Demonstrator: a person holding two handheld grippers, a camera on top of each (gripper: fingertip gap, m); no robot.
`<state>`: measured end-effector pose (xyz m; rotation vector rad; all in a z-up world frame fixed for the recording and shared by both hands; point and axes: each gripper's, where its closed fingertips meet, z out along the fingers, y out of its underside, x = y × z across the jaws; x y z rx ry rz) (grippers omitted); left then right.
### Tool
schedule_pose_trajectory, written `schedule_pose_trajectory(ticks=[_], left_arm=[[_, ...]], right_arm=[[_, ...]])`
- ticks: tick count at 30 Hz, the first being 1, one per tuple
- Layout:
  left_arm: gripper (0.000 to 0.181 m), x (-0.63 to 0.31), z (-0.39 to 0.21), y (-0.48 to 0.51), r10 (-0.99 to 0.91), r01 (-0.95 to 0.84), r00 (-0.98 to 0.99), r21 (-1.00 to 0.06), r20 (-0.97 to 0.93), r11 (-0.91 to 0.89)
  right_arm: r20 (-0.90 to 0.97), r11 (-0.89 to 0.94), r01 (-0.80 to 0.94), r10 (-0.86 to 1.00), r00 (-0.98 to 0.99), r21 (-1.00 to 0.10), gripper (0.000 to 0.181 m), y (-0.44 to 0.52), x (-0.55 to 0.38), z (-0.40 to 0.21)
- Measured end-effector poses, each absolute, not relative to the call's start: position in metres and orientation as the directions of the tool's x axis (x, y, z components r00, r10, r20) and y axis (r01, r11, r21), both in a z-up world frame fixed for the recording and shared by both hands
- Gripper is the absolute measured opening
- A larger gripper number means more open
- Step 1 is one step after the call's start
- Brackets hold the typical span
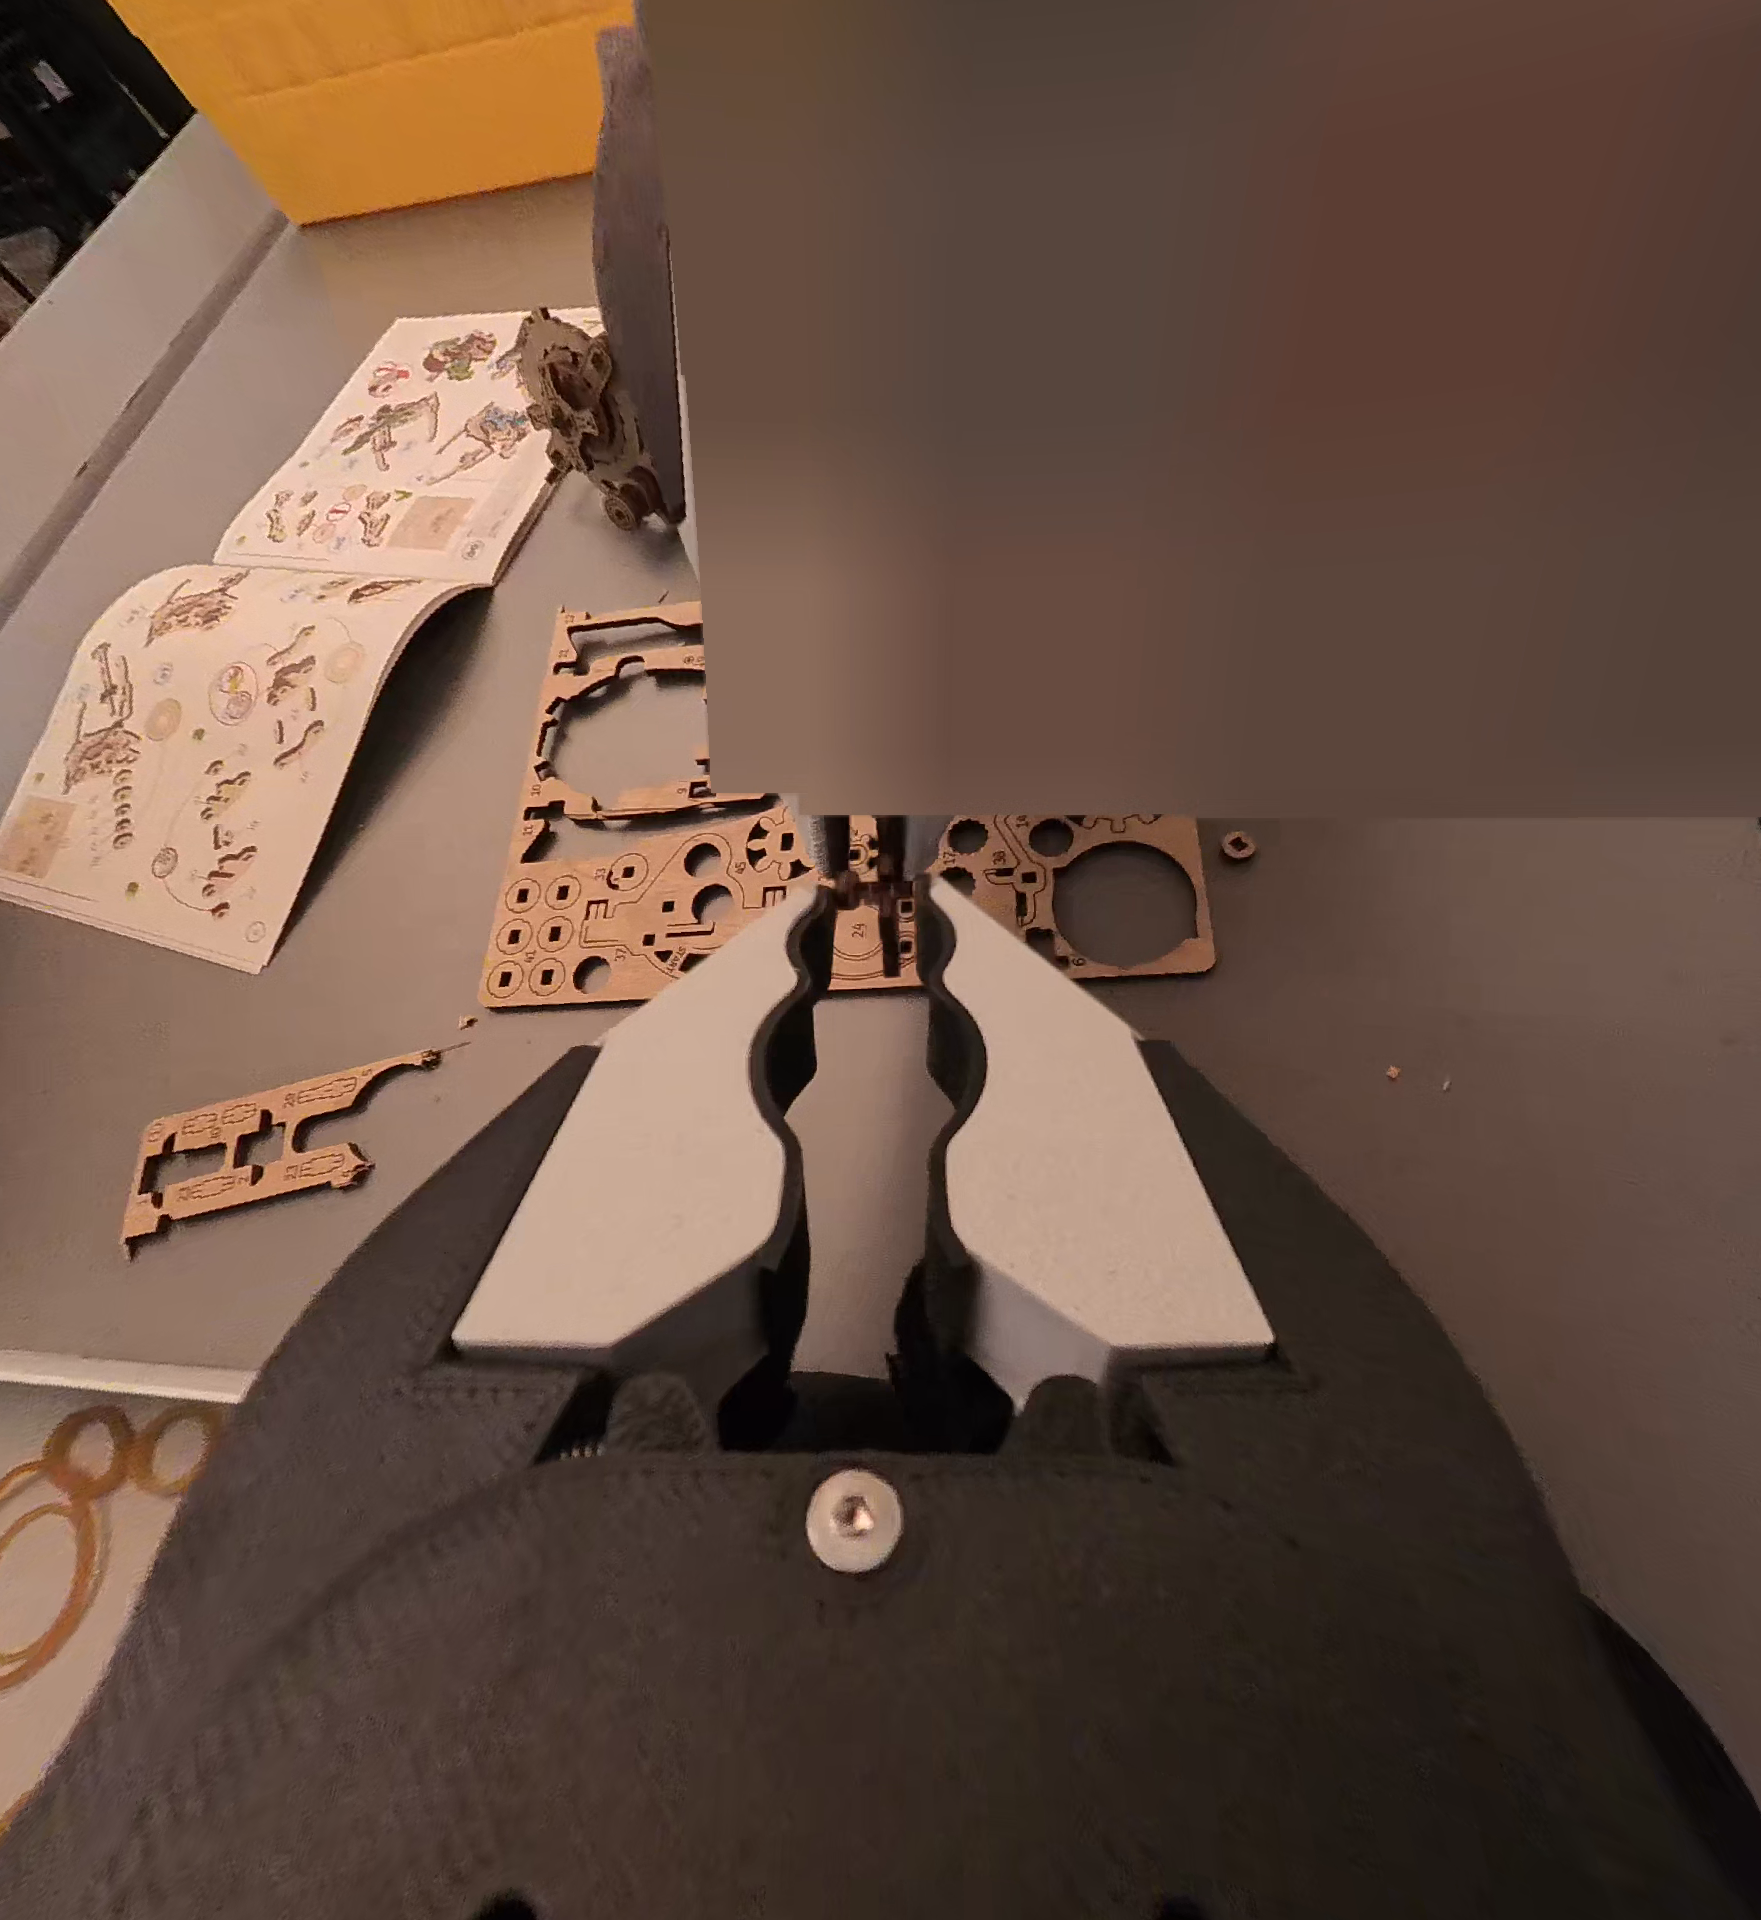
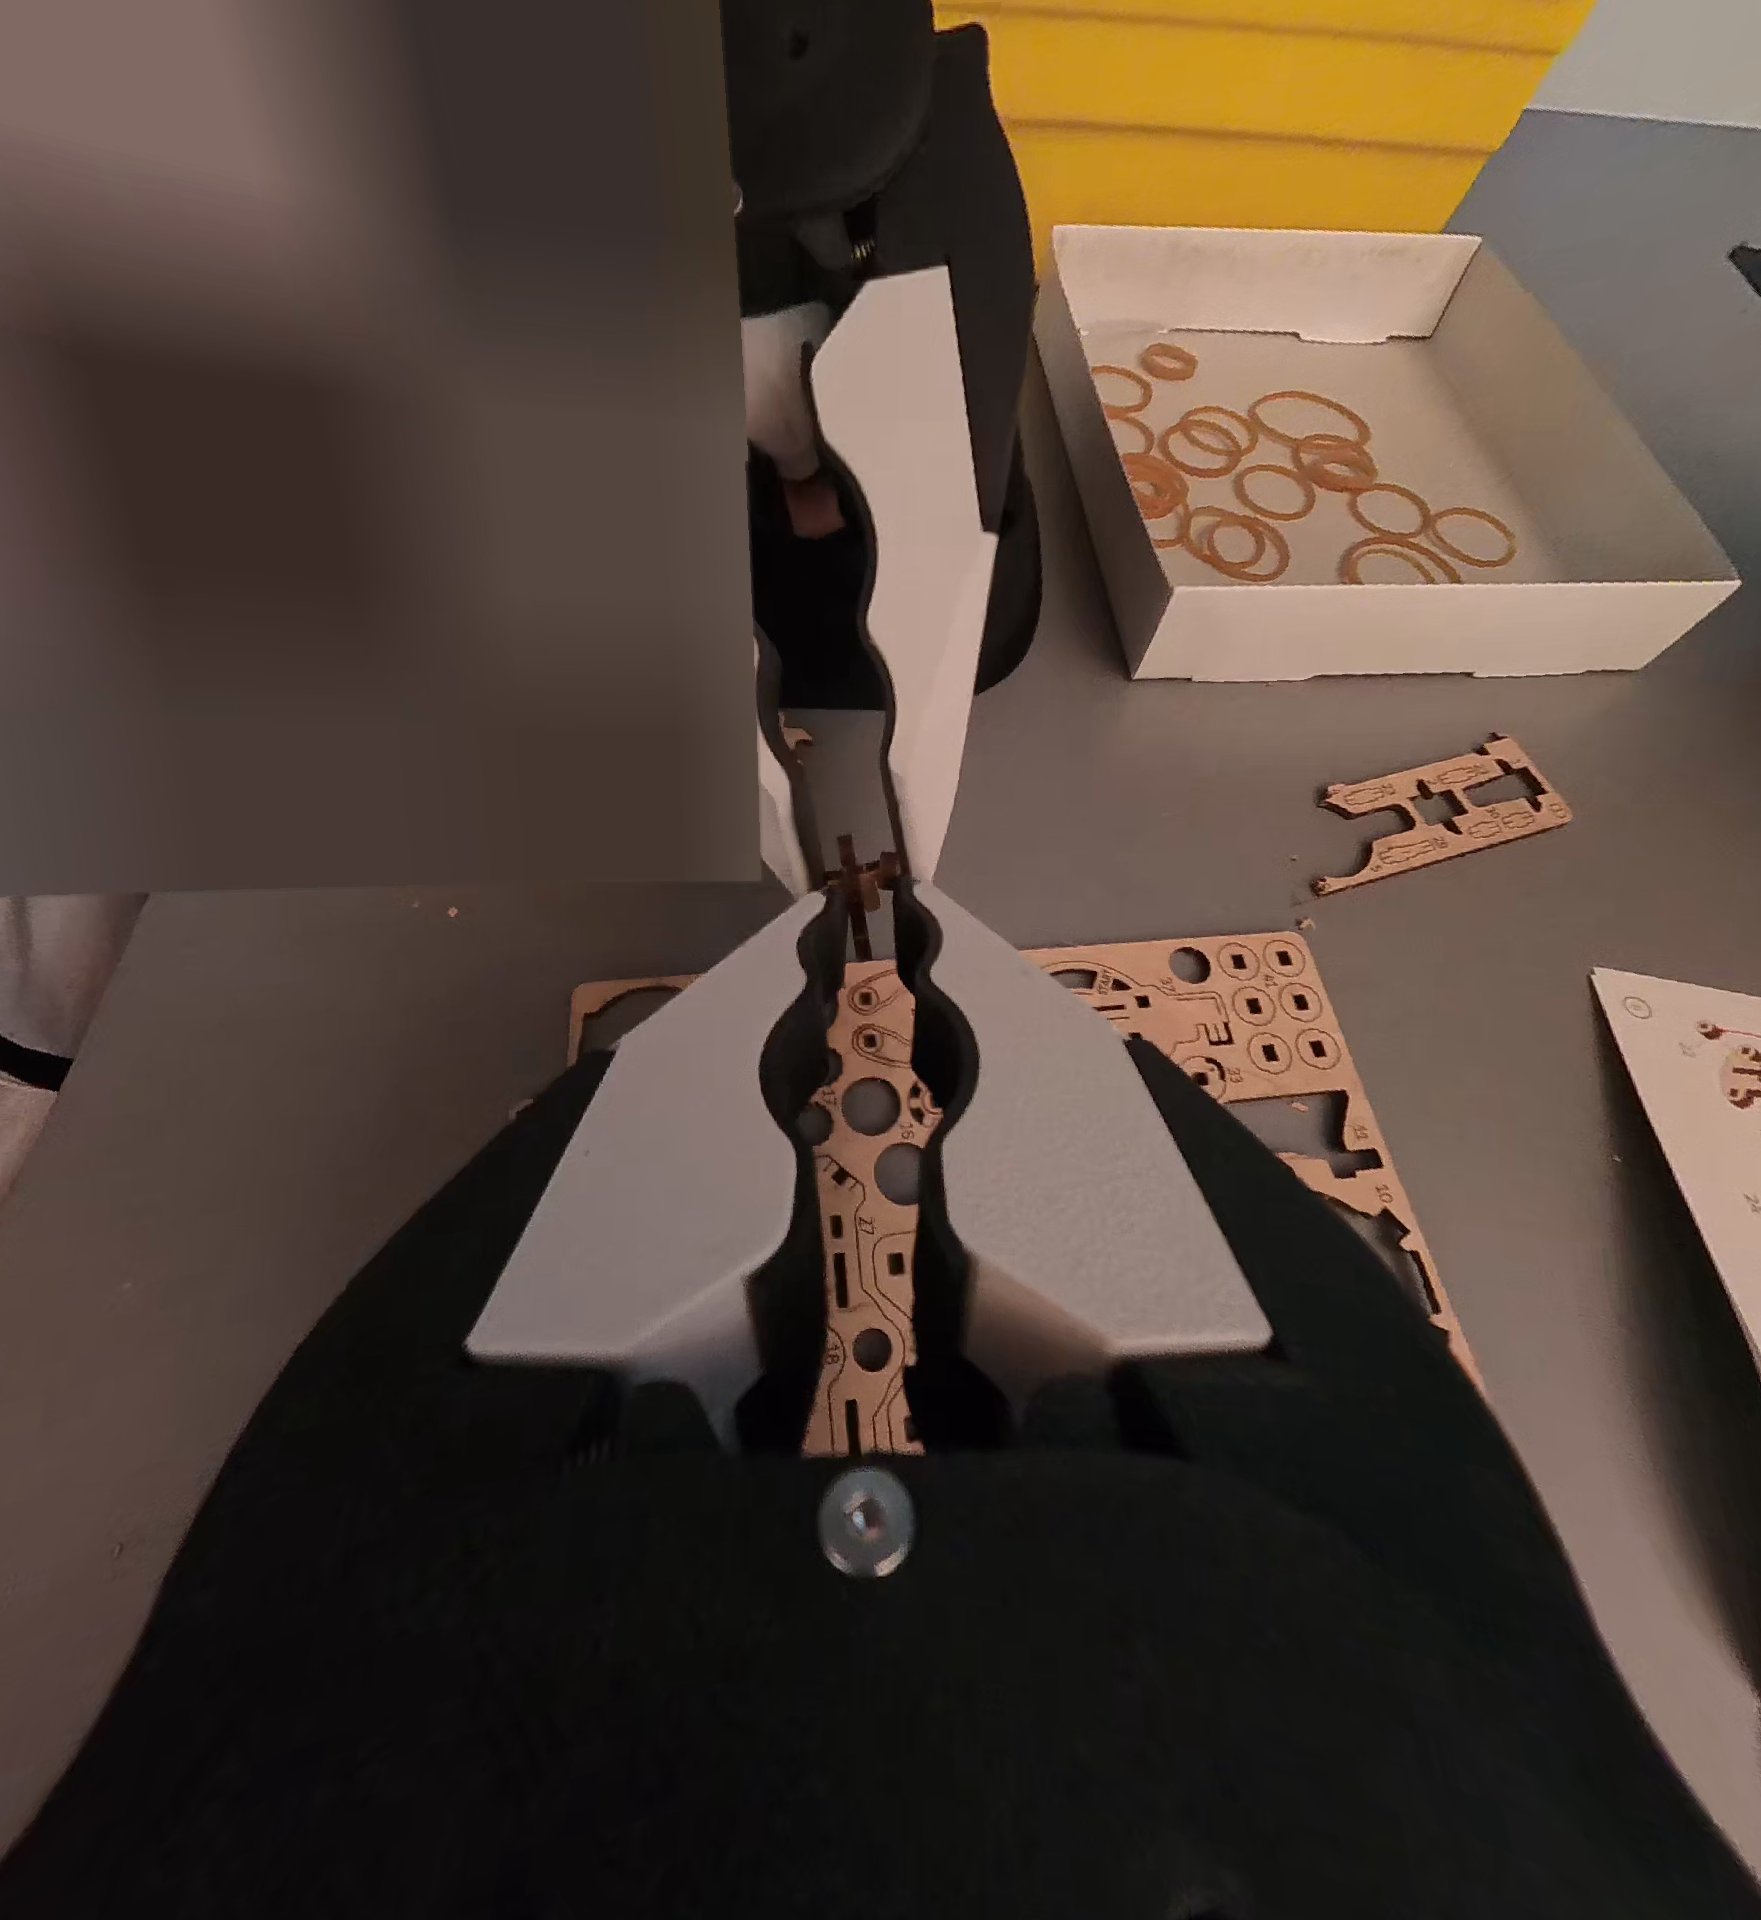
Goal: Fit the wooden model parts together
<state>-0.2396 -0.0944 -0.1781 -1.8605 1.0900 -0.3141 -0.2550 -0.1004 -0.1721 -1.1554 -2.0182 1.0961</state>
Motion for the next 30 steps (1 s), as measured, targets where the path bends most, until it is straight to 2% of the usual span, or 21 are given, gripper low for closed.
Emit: schedule_pose_trajectory(ticks=[16,30], left_arm=[[0.012,-0.24,-0.191,-0.096,-0.782,-0.669,0.522,-0.732,-0.34,-0.128],[0.011,-0.244,-0.204,-0.096,-0.786,-0.712,0.515,-0.681,-0.343,-0.169]], right_arm=[[0.124,0.368,0.497,0.881,-0.456,-0.786,0.007,-0.101,-0.254,-0.187],[0.01,0.272,0.555,0.903,-0.429,-0.786,0.006,-0.101,-0.256,-0.201]])
